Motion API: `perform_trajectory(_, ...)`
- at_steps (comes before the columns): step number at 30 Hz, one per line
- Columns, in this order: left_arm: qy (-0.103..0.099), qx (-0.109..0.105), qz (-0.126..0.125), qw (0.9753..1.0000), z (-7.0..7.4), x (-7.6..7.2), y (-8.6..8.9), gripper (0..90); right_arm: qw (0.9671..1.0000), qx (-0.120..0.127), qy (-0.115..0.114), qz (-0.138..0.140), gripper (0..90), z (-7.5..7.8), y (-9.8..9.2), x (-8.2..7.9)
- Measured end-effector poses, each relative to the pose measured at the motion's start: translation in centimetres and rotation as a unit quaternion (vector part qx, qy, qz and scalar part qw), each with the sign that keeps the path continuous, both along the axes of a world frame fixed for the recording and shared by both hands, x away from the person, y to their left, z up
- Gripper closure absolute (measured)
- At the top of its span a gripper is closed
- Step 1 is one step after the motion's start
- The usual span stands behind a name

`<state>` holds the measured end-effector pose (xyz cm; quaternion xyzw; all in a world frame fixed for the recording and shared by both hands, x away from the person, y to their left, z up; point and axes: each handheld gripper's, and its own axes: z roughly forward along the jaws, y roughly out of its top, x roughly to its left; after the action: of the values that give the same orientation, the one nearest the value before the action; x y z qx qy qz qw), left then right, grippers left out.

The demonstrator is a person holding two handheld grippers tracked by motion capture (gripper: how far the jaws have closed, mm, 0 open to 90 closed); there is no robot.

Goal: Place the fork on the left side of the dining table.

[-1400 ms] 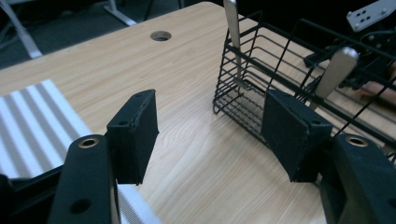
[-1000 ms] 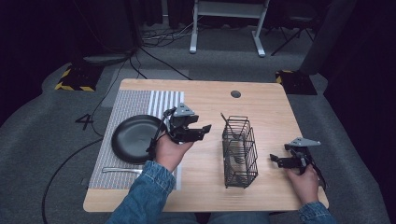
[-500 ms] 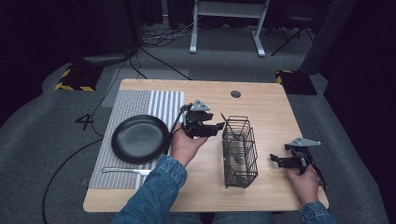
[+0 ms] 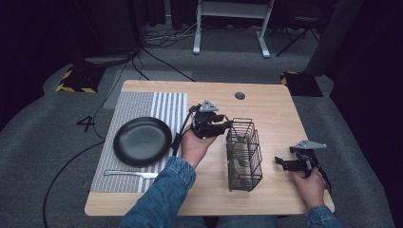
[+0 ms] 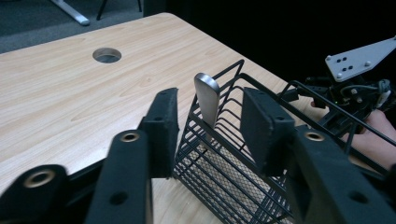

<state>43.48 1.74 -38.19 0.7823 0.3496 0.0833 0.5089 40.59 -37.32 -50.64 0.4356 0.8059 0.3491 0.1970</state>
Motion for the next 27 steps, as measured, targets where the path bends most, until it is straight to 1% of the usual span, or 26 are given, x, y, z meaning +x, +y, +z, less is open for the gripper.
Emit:
perform_trajectory(1, 0.0, 0.0, 0.0, 1.0, 0.0, 0.0, 0.0, 62.3, 1.0, 0.0, 0.0, 0.0, 13.2, 0.0, 0.0, 0.0)
perform_trajectory(2, -0.003, 0.004, 0.003, 1.0, 0.0, 0.1, -0.2, 62.3, 1.0, 0.0, 0.0, 0.0, 13.2, 0.0, 0.0, 0.0)
perform_trajectory(3, -0.005, 0.008, 0.003, 1.0, 0.0, 0.1, -0.3, 68.9, 1.0, 0.0, 0.0, 0.0, 13.2, 0.0, 0.0, 0.0)
perform_trajectory(6, -0.005, 0.01, 0.007, 0.9999, -0.1, 0.2, -0.5, 77.0, 1.0, 0.0, 0.0, 0.0, 13.2, 0.0, 0.0, 0.0)
perform_trajectory(7, -0.005, 0.01, 0.007, 0.9999, -0.1, 0.2, -0.5, 77.2, 1.0, 0.0, 0.0, 0.0, 13.2, 0.0, 0.0, 0.0)
perform_trajectory(11, 0.006, -0.001, 0.006, 1.0, 0.0, 0.3, -0.4, 78.8, 1.0, 0.0, 0.0, 0.0, 13.2, 0.0, 0.0, 0.0)
perform_trajectory(12, 0.007, -0.007, 0.005, 0.9999, 0.0, 0.3, -0.4, 79.3, 1.0, 0.0, 0.0, 0.0, 13.2, 0.0, 0.0, 0.0)
perform_trajectory(13, 0.007, -0.007, 0.005, 0.9999, 0.0, 0.3, -0.4, 79.9, 1.0, 0.0, 0.0, 0.0, 13.2, 0.0, 0.0, 0.0)
perform_trajectory(14, 0.006, -0.009, 0.002, 0.9999, 0.1, 0.2, -0.4, 79.9, 1.0, 0.0, 0.0, 0.0, 13.3, 0.0, 0.0, 0.0)
perform_trajectory(16, 0.002, -0.012, -0.002, 0.9999, 0.4, 0.1, -0.4, 83.7, 1.0, 0.001, 0.0, 0.0, 13.3, 0.0, 0.0, 0.0)
perform_trajectory(18, -0.001, -0.012, -0.008, 0.9999, 0.7, 0.0, -0.5, 85.6, 1.0, 0.001, 0.0, 0.0, 13.3, 0.0, 0.0, 0.0)
perform_trajectory(20, -0.004, -0.009, -0.012, 0.9999, 0.9, -0.1, -0.7, 86.2, 1.0, 0.001, 0.0, 0.0, 13.3, 0.0, 0.0, 0.0)
perform_trajectory(21, -0.011, -0.004, -0.012, 0.9999, 1.1, -0.2, -0.9, 86.3, 1.0, 0.001, 0.0, 0.0, 13.3, 0.0, 0.0, 0.0)
perform_trajectory(23, -0.013, -0.003, -0.013, 0.9998, 1.3, -0.4, -1.0, 86.4, 1.0, 0.001, 0.0, 0.0, 13.4, 0.0, 0.0, 0.0)
perform_trajectory(25, -0.02, -0.005, -0.017, 0.9996, 1.8, -0.7, -1.1, 86.4, 1.0, 0.001, 0.0, 0.0, 13.4, 0.0, 0.0, 0.0)
perform_trajectory(26, -0.029, -0.002, -0.018, 0.9994, 2.3, -0.9, -1.2, 86.4, 1.0, 0.001, 0.0, 0.0, 13.4, 0.0, 0.0, 0.0)
perform_trajectory(27, -0.029, -0.002, -0.018, 0.9994, 2.3, -0.9, -1.2, 86.4, 1.0, 0.001, 0.0, 0.0, 13.4, 0.0, 0.0, 0.0)
